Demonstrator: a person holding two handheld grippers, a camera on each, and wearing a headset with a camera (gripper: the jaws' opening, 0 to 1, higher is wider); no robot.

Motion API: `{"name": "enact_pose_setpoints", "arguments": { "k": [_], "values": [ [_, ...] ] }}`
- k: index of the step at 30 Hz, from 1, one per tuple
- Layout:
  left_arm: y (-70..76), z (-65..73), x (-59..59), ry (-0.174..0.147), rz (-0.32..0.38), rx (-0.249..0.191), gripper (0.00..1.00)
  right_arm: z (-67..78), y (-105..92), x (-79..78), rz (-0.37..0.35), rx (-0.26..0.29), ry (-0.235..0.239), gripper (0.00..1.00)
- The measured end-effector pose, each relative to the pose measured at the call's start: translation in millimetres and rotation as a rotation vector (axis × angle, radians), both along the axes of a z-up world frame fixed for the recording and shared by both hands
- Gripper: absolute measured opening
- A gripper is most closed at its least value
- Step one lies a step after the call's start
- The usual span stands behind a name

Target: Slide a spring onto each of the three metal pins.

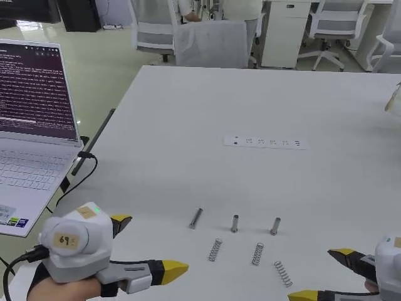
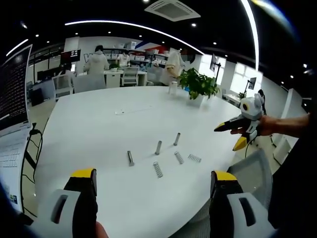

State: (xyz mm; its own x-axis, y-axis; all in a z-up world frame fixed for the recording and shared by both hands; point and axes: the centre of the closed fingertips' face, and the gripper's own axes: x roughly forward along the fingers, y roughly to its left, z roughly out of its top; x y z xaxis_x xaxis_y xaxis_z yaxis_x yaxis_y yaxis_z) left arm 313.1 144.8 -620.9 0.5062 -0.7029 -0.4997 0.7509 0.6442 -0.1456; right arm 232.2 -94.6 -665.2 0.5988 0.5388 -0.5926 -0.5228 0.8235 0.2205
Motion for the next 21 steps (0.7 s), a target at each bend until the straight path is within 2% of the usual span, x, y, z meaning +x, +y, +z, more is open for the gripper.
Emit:
{"name": "enact_pose_setpoints", "arguments": {
  "k": [21],
  "values": [
    [1.7,0.6,7.0,0.001,0.015,-0.008,0.92,2.2,-1.3,8.3,-0.004,0.008,-0.003,0.84]
  ]
}}
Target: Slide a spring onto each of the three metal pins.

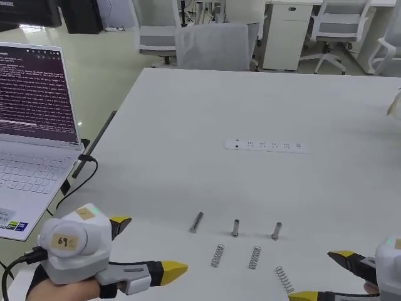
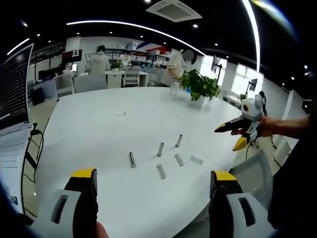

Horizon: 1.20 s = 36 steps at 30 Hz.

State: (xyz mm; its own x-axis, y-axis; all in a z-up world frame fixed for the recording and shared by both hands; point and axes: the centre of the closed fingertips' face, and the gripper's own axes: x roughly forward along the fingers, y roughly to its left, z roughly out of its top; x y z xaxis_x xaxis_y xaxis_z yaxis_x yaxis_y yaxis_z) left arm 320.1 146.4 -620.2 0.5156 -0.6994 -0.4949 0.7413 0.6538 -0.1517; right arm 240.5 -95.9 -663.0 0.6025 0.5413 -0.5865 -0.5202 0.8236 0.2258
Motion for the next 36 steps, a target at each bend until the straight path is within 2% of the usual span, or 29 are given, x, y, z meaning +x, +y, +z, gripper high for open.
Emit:
{"name": "enact_pose_setpoints", "arguments": {
  "k": [17,36],
  "values": [
    [-6.8,-8.1,3.4,0.019,-0.002,-0.005,0.90,-2.4,-6.8,-1.2,-0.022,0.001,0.008,0.81],
    [-27.8,-13.8,22.7,0.026,-0.028,-0.018,0.89,-3.9,-11.3,-6.9,-0.051,0.014,0.013,0.79]
  ]
}}
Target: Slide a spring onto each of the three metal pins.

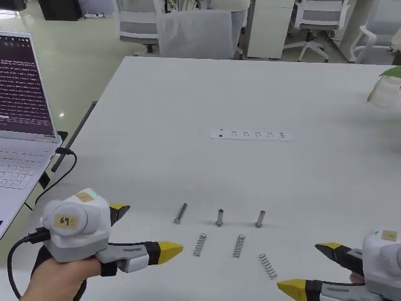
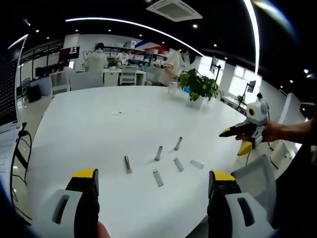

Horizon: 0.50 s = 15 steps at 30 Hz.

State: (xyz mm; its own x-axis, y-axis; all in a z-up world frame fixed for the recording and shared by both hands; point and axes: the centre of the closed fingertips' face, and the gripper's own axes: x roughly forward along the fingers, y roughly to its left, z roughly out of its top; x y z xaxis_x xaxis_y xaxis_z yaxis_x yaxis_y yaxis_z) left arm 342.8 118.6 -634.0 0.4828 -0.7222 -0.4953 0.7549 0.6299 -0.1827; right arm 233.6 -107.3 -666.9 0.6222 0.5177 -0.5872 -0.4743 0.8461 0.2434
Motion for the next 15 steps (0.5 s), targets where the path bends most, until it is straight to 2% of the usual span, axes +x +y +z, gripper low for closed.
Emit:
{"name": "enact_pose_setpoints", "arguments": {
  "k": [6,15],
  "values": [
    [-4.5,-0.7,10.8,0.002,0.006,-0.009,0.89,0.6,-4.2,0.3,-0.014,0.001,-0.002,0.78],
    [-11.6,-16.9,28.7,0.014,0.002,0.009,0.88,1.6,-10.4,0.9,-0.030,0.003,0.001,0.76]
  ]
}}
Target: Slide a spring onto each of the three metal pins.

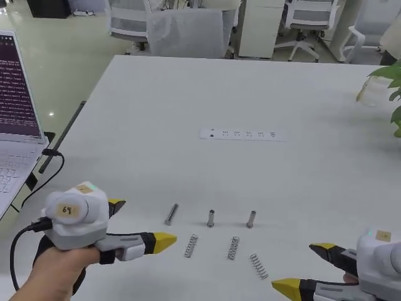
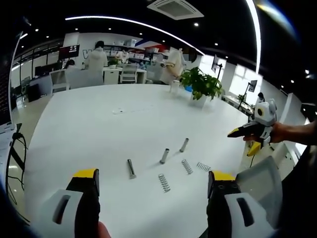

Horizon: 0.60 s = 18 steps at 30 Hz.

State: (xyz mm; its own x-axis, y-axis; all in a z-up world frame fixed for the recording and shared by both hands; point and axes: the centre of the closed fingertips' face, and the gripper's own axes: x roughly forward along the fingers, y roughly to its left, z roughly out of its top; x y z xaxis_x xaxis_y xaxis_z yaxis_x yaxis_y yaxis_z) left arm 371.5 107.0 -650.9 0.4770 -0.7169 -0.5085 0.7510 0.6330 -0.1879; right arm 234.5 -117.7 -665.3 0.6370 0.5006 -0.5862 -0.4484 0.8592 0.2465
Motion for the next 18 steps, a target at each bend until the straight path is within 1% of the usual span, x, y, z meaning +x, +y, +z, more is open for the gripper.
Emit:
{"name": "enact_pose_setpoints", "arguments": {
  "k": [5,11,13,18],
  "values": [
    [-2.3,-7.1,7.0,0.012,-0.001,0.012,0.86,0.7,-3.6,0.6,-0.014,0.001,-0.001,0.76],
    [-2.0,-14.1,21.0,0.024,0.009,0.021,0.85,0.8,-6.2,0.6,-0.024,0.005,-0.002,0.75],
    [-3.3,-13.7,24.0,0.025,0.009,0.022,0.84,0.1,-6.4,0.4,-0.025,0.005,-0.001,0.75],
    [-5.2,-17.2,36.6,0.030,0.016,0.018,0.84,-0.7,-6.1,-0.2,-0.027,0.007,0.000,0.75]
  ]
}}
